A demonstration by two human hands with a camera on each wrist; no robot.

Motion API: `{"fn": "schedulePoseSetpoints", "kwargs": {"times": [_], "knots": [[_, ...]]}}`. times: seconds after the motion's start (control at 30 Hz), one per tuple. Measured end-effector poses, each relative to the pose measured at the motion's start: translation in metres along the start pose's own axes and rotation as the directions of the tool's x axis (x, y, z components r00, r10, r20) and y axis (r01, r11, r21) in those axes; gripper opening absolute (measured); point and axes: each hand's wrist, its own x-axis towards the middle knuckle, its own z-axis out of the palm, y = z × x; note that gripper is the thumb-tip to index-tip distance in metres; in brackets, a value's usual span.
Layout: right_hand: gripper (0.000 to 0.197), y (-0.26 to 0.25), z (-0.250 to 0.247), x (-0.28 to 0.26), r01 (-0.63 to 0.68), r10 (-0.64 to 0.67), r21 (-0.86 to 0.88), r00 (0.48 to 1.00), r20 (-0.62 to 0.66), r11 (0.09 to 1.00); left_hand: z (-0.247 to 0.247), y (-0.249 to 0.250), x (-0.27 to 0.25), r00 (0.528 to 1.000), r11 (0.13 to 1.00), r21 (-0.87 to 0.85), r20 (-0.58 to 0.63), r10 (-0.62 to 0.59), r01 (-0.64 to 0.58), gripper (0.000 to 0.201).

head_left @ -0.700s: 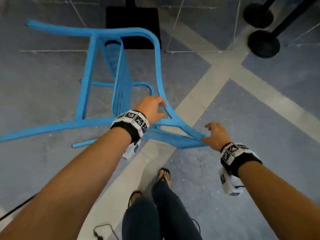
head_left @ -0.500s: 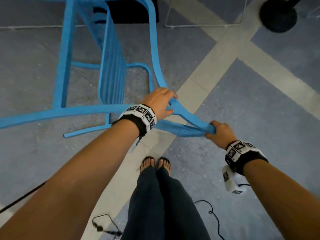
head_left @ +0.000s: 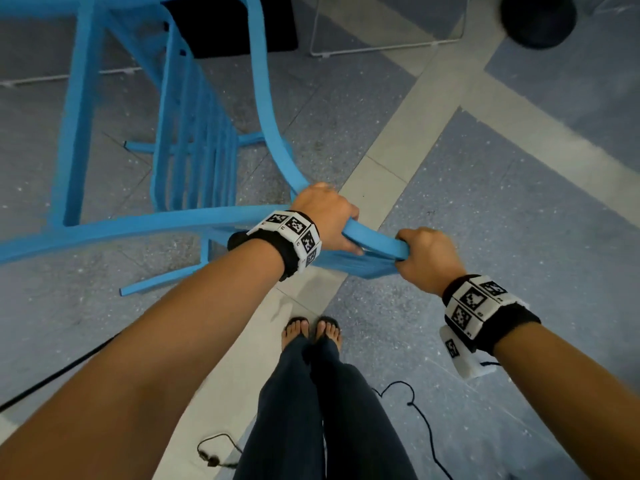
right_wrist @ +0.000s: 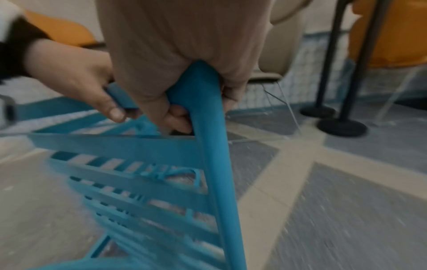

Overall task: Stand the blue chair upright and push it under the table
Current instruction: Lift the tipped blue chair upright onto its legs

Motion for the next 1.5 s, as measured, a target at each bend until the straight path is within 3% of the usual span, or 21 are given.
{"fn": "schedulePoseSetpoints", "kwargs": {"times": [0.1, 0.17, 0.27, 0.33, 0.4, 0.43, 0.5, 0.57, 0.67, 0.77, 0.83, 0.93, 1.03, 1.17, 1.23, 1.3, 1.33, 1.4, 1.43, 1.5], "knots": [[0.013, -0.03, -0.048, -0.009, 0.054, -0.055, -0.009, 0.998, -0.028, 0.998, -0.044, 0.021, -0.011, 0.998, 0.998, -0.009, -0.014, -0.066, 0.066, 0.059], [0.013, -0.045, -0.079, -0.018, 0.074, -0.07, 0.026, 0.991, -0.117, 0.997, -0.07, 0.026, -0.023, 0.991, 0.992, -0.049, -0.065, -0.118, 0.115, 0.063], [0.019, -0.053, -0.118, -0.032, 0.121, -0.043, 0.277, 0.962, -0.27, 0.953, -0.11, 0.028, -0.041, 0.973, 0.98, -0.117, -0.147, -0.176, 0.16, 0.068], [0.027, -0.05, -0.129, -0.04, 0.145, 0.02, 0.532, 0.956, -0.293, 0.834, -0.136, 0.037, -0.052, 0.963, 0.977, -0.142, -0.194, -0.187, 0.161, 0.07], [0.03, -0.044, -0.118, -0.044, 0.068, 0.101, 0.697, 0.975, -0.198, 0.714, -0.157, 0.047, -0.06, 0.948, 0.973, -0.168, -0.248, -0.198, 0.159, 0.07], [0.027, -0.04, -0.105, -0.046, -0.001, 0.126, 0.715, 0.985, -0.121, 0.699, -0.165, 0.051, -0.064, 0.938, 0.968, -0.192, -0.274, -0.212, 0.163, 0.07], [0.032, -0.029, -0.077, -0.053, -0.145, 0.193, 0.684, 0.981, 0.006, 0.715, -0.178, 0.058, -0.077, 0.918, 0.959, -0.233, -0.319, -0.234, 0.164, 0.074], [0.035, -0.017, -0.058, -0.058, -0.238, 0.266, 0.6, 0.963, 0.043, 0.764, -0.186, 0.059, -0.088, 0.893, 0.955, -0.257, -0.38, -0.24, 0.147, 0.079], [0.023, -0.02, -0.053, -0.064, -0.238, 0.291, 0.669, 0.956, 0.035, 0.704, -0.192, 0.057, -0.108, 0.865, 0.942, -0.302, -0.421, -0.271, 0.148, 0.081], [0.033, -0.033, -0.061, -0.065, -0.113, 0.259, 0.743, 0.962, -0.083, 0.66, -0.2, 0.051, -0.131, 0.821, 0.937, -0.318, -0.492, -0.291, 0.142, 0.081], [0.044, -0.04, -0.077, -0.065, -0.053, 0.224, 0.7, 0.962, -0.155, 0.712, -0.207, 0.047, -0.149, 0.762, 0.926, -0.356, -0.563, -0.32, 0.127, 0.079], [0.069, -0.055, -0.119, -0.069, 0.034, 0.137, 0.545, 0.953, -0.27, 0.838, -0.219, 0.039, -0.181, 0.629, 0.88, -0.474, -0.672, -0.391, 0.04, 0.069], [0.07, -0.079, -0.164, -0.085, 0.138, 0.01, 0.368, 0.928, -0.373, 0.92, -0.221, 0.032, -0.223, 0.487, 0.809, -0.576, -0.743, -0.459, -0.116, 0.071], [0.066, -0.119, -0.205, -0.12, 0.231, -0.169, 0.088, 0.879, -0.447, 0.969, -0.206, 0.03, -0.288, 0.361, 0.671, -0.652, -0.757, -0.545, -0.353, 0.05], [0.063, -0.144, -0.211, -0.141, 0.256, -0.247, -0.037, 0.868, -0.431, 0.966, -0.186, 0.024, -0.316, 0.289, 0.589, -0.663, -0.741, -0.607, -0.462, 0.065], [0.063, -0.168, -0.209, -0.164, 0.256, -0.294, -0.145, 0.85, -0.437, 0.956, -0.164, 0.016, -0.339, 0.248, 0.509, -0.652, -0.72, -0.648, -0.561, 0.075], [0.063, -0.178, -0.206, -0.172, 0.267, -0.328, -0.195, 0.833, -0.446, 0.944, -0.153, 0.012, -0.35, 0.242, 0.476, -0.647, -0.709, -0.662, -0.596, 0.068], [0.062, -0.195, -0.193, -0.188, 0.299, -0.391, -0.266, 0.81, -0.436, 0.916, -0.124, 0.003, -0.371, 0.282, 0.372, -0.68, -0.649, -0.707, -0.632, 0.055], [0.061, -0.204, -0.184, -0.194, 0.321, -0.428, -0.299, 0.796, -0.429, 0.898, -0.107, -0.002, -0.38, 0.297, 0.309, -0.696, -0.604, -0.739, -0.648, 0.058], [0.061, -0.218, -0.159, -0.204, 0.365, -0.497, -0.36, 0.766, -0.408, 0.859, -0.073, -0.012, -0.397, 0.242, 0.221, -0.723, -0.478, -0.844, -0.655, 0.074]]}}
